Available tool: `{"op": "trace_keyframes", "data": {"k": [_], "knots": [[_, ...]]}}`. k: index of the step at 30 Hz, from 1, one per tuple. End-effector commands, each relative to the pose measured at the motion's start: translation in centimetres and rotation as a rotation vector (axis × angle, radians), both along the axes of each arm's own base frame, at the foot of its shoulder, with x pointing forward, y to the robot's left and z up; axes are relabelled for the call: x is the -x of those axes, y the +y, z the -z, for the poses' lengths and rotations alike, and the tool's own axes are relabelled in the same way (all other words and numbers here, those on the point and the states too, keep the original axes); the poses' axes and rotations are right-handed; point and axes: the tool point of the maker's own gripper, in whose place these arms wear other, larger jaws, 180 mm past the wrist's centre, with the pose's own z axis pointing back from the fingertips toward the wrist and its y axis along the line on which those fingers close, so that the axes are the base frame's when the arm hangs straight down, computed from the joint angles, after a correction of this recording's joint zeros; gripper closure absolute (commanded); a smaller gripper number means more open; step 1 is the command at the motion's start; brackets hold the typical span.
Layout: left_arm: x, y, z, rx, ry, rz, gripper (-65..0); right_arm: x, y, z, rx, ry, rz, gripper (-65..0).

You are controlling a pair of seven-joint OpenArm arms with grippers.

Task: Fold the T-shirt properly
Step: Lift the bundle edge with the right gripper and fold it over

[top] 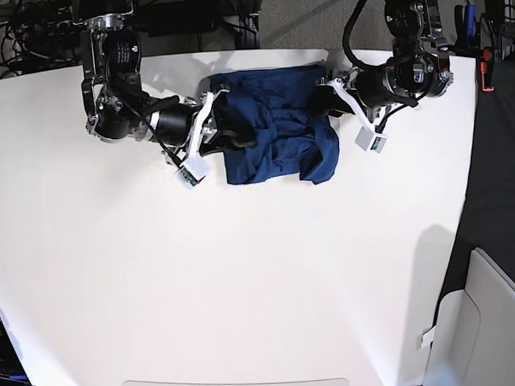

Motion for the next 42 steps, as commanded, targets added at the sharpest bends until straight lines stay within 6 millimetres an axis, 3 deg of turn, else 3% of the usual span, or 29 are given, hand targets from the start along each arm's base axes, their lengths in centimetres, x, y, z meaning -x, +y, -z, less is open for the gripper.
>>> {"op": "trace_keyframes", "data": {"k": [1, 7, 12, 18, 26, 32, 37, 40, 42], "knots": [[-0.5, -0.1, -0.7, 0.010, -0.029, 0.004, -20.6, -0.6, 0.5, -2.0, -0.060, -0.049, -0.005, -6.1], [-0.5, 0.2, -0.7, 0.005, -0.029, -0.002, -20.6, 0.7, 3.8, -4.6, -0.096, -0.119, -0.129, -6.1], [-0.5, 0.5, -0.7, -0.002, -0.029, -0.004, -20.6, 1.4, 6.3, -5.1, -0.049, -0.149, -0.266, -6.1], [-0.9, 1.8, -0.8, -0.012, -0.036, -0.047, -20.6, 3.8, 10.3, -3.3, 0.063, -0.161, -0.496, -6.1], [-1.1, 3.0, -1.0, -0.020, -0.041, -0.085, -20.6, 5.1, 13.8, -2.7, 0.119, -0.182, -0.676, -6.2], [-1.3, 4.3, -1.2, -0.030, -0.050, -0.128, -20.6, 6.3, 16.4, -3.5, 0.139, -0.237, -0.785, -6.3], [-1.7, 6.2, -2.1, -0.054, -0.082, -0.179, -20.6, 4.6, 16.2, -4.6, 0.150, -0.296, -0.729, -6.6], [-1.6, 6.4, -2.9, -0.070, -0.105, -0.174, -20.6, 0.7, 14.0, -6.4, 0.140, -0.338, -0.576, -8.7], [-1.7, 6.0, -3.7, -0.072, -0.128, -0.162, -20.7, -2.4, 11.2, -7.4, 0.122, -0.351, -0.442, -12.2]]}}
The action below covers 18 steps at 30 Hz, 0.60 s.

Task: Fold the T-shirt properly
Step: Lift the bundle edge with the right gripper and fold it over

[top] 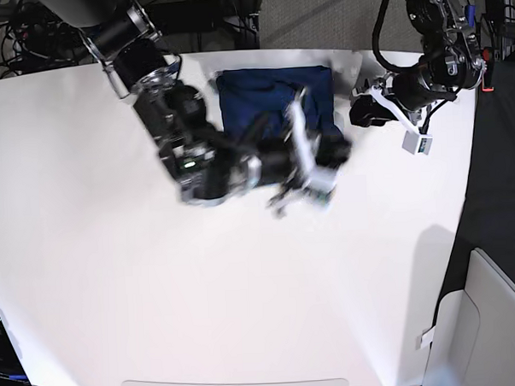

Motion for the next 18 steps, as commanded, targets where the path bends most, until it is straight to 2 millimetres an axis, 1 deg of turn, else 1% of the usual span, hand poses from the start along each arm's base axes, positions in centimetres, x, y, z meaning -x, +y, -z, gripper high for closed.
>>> {"op": "trace_keyframes", "data": {"k": [1, 3, 5, 7, 10, 12, 15, 18], "knots": [[-0.7, -0.2, -1.4, 0.001, -0.053, 0.011, -20.7, -1.9, -1.7, -1.3, -0.026, -0.037, 0.060, -14.5], [-0.3, -1.1, -1.5, 0.002, -0.054, 0.038, -20.8, -4.2, -4.6, -1.8, -0.039, -0.042, 0.164, -17.3], [0.1, -2.1, -1.9, 0.001, -0.061, 0.073, -21.0, -5.9, -8.0, -1.4, -0.030, -0.039, 0.265, -17.7], [0.1, -3.4, -2.5, 0.005, -0.082, 0.113, -22.7, -6.9, -10.9, -0.9, -0.012, -0.034, 0.338, -17.7], [1.3, -5.3, -2.5, 0.027, -0.078, 0.157, -25.5, -7.4, -14.2, 0.1, 0.003, -0.010, 0.427, -17.7], [1.4, -6.2, -2.5, 0.039, -0.077, 0.178, -25.9, -7.3, -15.2, 0.7, 0.002, 0.010, 0.463, -17.6], [1.5, -7.7, -2.5, 0.065, -0.076, 0.204, -26.0, -6.8, -15.8, 1.5, 0.009, 0.032, 0.479, -17.6], [0.3, -7.8, -2.6, 0.021, -0.102, 0.197, -26.0, -6.5, -15.8, 1.8, 0.011, 0.043, 0.478, -17.6]]}}
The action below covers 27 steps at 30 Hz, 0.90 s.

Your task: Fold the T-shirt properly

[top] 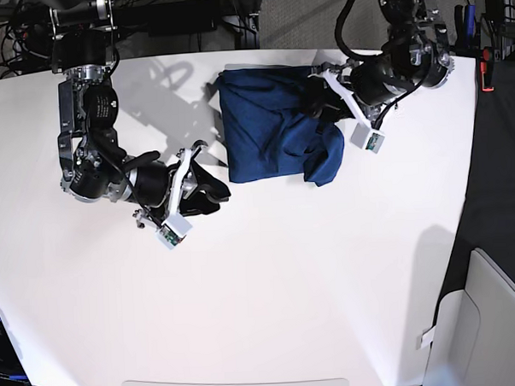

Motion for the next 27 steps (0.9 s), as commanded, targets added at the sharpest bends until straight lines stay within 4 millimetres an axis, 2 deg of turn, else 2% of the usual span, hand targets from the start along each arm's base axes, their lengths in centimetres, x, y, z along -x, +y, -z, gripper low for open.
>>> {"op": "trace_keyframes", "data": {"k": [1, 7, 9, 12, 13, 15, 18, 22, 27], "knots": [[-1.0, -0.5, -1.0, 0.008, -0.054, 0.005, -26.0, -0.7, 0.1, -1.6, -0.028, -0.053, -0.002, -17.6], [-0.9, -1.7, -0.5, -0.011, -0.053, 0.043, -23.9, -0.7, 0.2, -1.6, -0.032, -0.051, -0.002, -17.6], [-0.8, -1.6, -0.3, -0.011, -0.046, 0.045, -17.7, -0.7, 0.2, -1.6, -0.032, -0.050, -0.001, -17.6], [-0.5, -1.4, 0.0, -0.016, -0.031, 0.039, -2.0, -0.7, 0.2, -1.6, -0.032, -0.050, -0.001, -17.6], [-0.5, -1.2, -0.1, -0.023, -0.032, 0.041, 0.0, -0.7, 0.2, -1.6, -0.032, -0.050, -0.001, -17.6], [0.4, -0.5, 0.2, -0.031, -0.016, 0.022, -0.8, -0.8, 0.2, -1.6, -0.032, -0.050, 0.000, -17.6], [1.4, 1.8, 0.5, -0.058, 0.002, -0.050, -0.1, -1.0, 0.5, -1.9, -0.063, -0.067, 0.005, -17.6], [2.7, 3.7, 1.1, -0.078, 0.035, -0.108, -0.1, -1.2, 0.4, -0.6, -0.075, -0.023, 0.018, -17.6], [4.2, 4.8, 1.9, -0.092, 0.076, -0.143, -0.1, -1.3, 0.5, 0.2, -0.080, 0.008, 0.025, -17.6]]}}
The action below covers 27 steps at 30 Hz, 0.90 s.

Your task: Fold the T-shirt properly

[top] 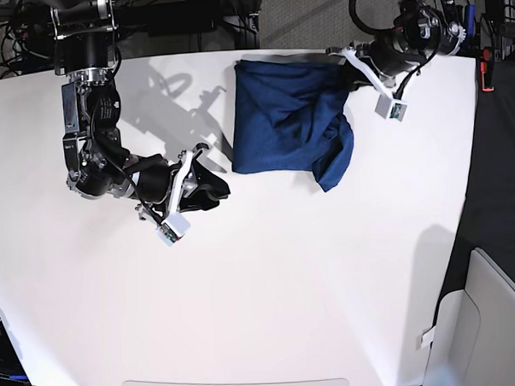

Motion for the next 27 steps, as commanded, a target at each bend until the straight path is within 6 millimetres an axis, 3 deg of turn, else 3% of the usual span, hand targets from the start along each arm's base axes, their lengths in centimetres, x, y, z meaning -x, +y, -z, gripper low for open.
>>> {"op": "trace_keyframes", "data": {"k": [1, 4, 9, 14, 18, 22, 27], "knots": [[-0.5, 0.1, -0.7, 0.003, -0.035, -0.005, -0.1, -1.0, 0.6, -1.9, -0.036, -0.060, -0.003, -17.6], [0.3, 1.0, -0.4, -0.008, -0.016, -0.031, -0.1, -1.1, 1.1, -1.1, 0.021, -0.063, 0.000, -17.6], [0.6, 2.2, -0.2, -0.013, 0.000, -0.090, -0.1, -0.4, 3.8, -0.1, 0.088, -0.071, -0.060, -17.6], [1.2, 3.0, 0.3, -0.027, 0.033, -0.105, -0.5, -0.4, 7.3, -1.0, 0.094, -0.109, -0.122, -17.6], [1.2, 3.6, 0.4, -0.033, 0.037, -0.124, -4.8, -0.1, 10.3, -2.5, 0.082, -0.151, -0.200, -17.6], [-2.4, 3.3, -0.2, -0.007, -0.022, -0.121, -9.6, 0.2, 12.0, -3.4, 0.078, -0.178, -0.247, -17.6], [-6.0, -0.5, 1.1, -0.007, -0.021, 0.051, -10.8, -0.2, 11.8, -3.8, 0.085, -0.191, -0.248, -17.5]]}}
